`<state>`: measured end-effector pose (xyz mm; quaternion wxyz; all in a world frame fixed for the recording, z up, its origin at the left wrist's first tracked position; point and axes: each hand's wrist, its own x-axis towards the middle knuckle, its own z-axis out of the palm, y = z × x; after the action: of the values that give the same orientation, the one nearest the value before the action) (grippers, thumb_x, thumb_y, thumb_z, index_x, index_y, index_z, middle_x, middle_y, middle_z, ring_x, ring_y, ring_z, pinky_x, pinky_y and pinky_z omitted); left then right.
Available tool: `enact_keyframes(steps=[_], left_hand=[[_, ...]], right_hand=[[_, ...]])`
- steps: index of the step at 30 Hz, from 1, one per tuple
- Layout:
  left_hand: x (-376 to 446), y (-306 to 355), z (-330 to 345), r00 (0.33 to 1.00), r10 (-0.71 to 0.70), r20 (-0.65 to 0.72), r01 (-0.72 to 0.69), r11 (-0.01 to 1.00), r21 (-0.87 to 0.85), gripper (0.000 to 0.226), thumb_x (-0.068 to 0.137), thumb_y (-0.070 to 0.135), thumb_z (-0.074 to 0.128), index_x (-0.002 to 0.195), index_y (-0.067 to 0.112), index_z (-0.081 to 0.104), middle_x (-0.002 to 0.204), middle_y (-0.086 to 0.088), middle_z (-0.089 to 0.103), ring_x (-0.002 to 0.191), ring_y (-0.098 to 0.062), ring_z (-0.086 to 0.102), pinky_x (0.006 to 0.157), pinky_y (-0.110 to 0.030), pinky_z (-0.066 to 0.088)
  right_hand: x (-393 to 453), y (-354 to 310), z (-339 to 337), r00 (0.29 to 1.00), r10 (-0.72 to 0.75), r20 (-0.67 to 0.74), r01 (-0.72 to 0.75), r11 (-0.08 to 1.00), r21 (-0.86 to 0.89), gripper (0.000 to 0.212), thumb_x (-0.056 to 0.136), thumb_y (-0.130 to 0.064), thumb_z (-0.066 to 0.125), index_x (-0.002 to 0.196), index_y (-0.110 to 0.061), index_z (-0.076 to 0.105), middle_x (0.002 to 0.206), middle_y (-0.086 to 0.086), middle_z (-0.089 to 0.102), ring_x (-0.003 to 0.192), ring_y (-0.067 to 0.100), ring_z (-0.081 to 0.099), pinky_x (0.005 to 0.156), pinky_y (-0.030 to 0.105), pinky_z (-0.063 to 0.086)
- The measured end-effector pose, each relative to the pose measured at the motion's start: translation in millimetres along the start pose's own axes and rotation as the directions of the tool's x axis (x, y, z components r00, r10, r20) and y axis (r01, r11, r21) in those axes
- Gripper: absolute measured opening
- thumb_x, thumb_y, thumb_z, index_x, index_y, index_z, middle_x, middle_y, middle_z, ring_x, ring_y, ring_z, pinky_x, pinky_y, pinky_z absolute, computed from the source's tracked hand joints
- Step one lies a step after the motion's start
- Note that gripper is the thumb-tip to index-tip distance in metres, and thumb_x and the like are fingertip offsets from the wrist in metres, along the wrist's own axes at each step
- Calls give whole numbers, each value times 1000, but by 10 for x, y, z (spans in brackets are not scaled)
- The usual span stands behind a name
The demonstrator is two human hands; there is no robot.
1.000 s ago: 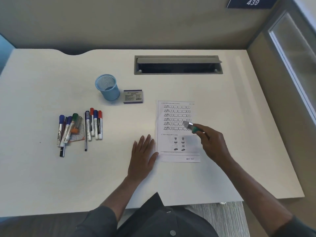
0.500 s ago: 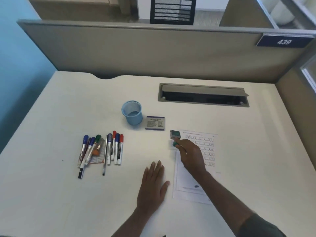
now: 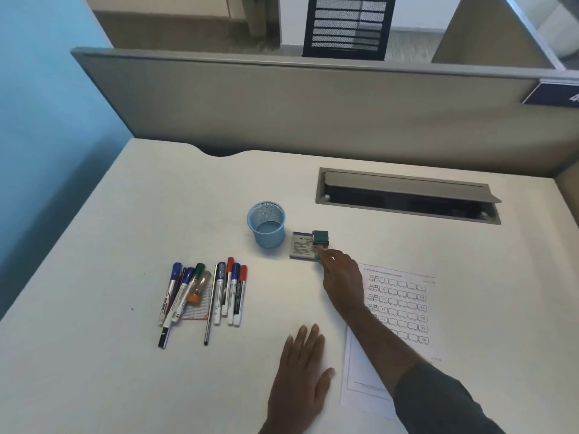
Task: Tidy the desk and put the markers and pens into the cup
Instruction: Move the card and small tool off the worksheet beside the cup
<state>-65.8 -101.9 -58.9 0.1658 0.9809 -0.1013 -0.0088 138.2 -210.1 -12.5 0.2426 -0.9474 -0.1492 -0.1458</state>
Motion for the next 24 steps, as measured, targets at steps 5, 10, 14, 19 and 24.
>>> enact_keyframes(steps=[5, 10, 14, 19, 24], left_hand=[[2, 2, 18, 1000, -9, 11, 8, 1000, 18, 61, 100, 50, 45, 152, 17, 40, 166, -1, 23, 153, -24, 22, 119, -44, 23], [-1, 0, 39, 1000, -3, -6, 3, 1000, 11, 61, 99, 50, 46, 150, 17, 42, 165, -1, 25, 153, -25, 24, 118, -43, 23], [-1, -9, 6, 1000, 7, -19, -7, 1000, -18, 59, 98, 49, 48, 149, 18, 45, 165, -2, 27, 152, -25, 26, 117, -44, 25], [-42, -74, -170, 995, 14, -95, -27, 990, -137, 51, 102, 44, 46, 147, 20, 47, 164, 0, 29, 152, -21, 26, 121, -41, 31], [-65, -368, -619, 934, -236, -270, 163, 950, -267, 41, 95, 33, 64, 133, 19, 62, 135, 1, 62, 128, -16, 54, 107, -37, 46]], right_hand=[[-20, 18, 30, 1000, -14, -21, 13, 999, -39, 39, 73, 7, 78, 110, -8, 74, 104, 13, 73, 76, 34, 67, 64, 38, 54], [-21, 27, 47, 1000, -16, -19, 15, 998, -68, 35, 76, -1, 80, 110, -9, 74, 103, 11, 73, 75, 32, 67, 62, 37, 53], [-23, -6, 42, 1000, -1, 5, 1, 998, -66, 33, 80, -7, 78, 113, -10, 71, 105, 11, 70, 74, 33, 67, 59, 38, 53], [-123, -45, -24, 1000, 30, -6, -30, 998, -50, 41, 84, -17, 77, 123, -11, 65, 105, 10, 63, 73, 30, 63, 58, 38, 54], [-347, -201, -138, 997, 73, -13, -73, 996, 56, 32, 88, -21, 72, 118, -12, 65, 101, 6, 63, 77, 27, 63, 62, 35, 52]])
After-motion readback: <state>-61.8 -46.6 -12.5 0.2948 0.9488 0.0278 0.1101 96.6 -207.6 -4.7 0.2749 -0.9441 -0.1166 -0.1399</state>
